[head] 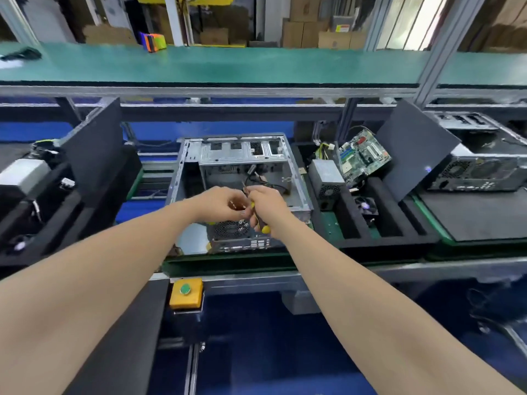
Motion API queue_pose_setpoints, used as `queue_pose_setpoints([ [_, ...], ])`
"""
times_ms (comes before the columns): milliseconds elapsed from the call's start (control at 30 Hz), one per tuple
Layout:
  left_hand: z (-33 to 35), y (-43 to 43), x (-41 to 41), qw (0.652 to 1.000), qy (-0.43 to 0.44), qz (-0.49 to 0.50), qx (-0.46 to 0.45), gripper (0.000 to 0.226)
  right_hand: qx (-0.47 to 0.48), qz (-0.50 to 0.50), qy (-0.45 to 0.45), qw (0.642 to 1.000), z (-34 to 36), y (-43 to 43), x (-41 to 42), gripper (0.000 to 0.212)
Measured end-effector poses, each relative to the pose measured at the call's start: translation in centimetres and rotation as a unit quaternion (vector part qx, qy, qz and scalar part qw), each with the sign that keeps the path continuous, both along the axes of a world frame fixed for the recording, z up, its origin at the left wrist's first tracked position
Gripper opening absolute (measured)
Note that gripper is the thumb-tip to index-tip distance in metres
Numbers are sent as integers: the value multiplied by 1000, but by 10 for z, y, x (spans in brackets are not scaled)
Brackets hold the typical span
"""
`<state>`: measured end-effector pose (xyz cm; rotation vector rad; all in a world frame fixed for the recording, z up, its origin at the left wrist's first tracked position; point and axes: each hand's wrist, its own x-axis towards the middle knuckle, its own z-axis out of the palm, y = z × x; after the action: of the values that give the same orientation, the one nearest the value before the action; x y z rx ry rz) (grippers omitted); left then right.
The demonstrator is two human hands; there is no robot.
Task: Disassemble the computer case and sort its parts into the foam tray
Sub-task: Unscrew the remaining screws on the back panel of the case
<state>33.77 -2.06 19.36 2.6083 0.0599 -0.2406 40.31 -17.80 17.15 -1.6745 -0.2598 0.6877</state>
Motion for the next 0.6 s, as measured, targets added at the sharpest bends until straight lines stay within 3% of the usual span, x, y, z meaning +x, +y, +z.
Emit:
queue_pose_setpoints([
  [300, -51, -7, -15, 976, -205, 69, 26, 19, 20, -84, -7, 996, -28, -7, -62, 9],
  [600, -64, -3, -15, 970, -230, 64, 51, 35, -18, -47, -24, 998, -42, -28, -85, 23],
])
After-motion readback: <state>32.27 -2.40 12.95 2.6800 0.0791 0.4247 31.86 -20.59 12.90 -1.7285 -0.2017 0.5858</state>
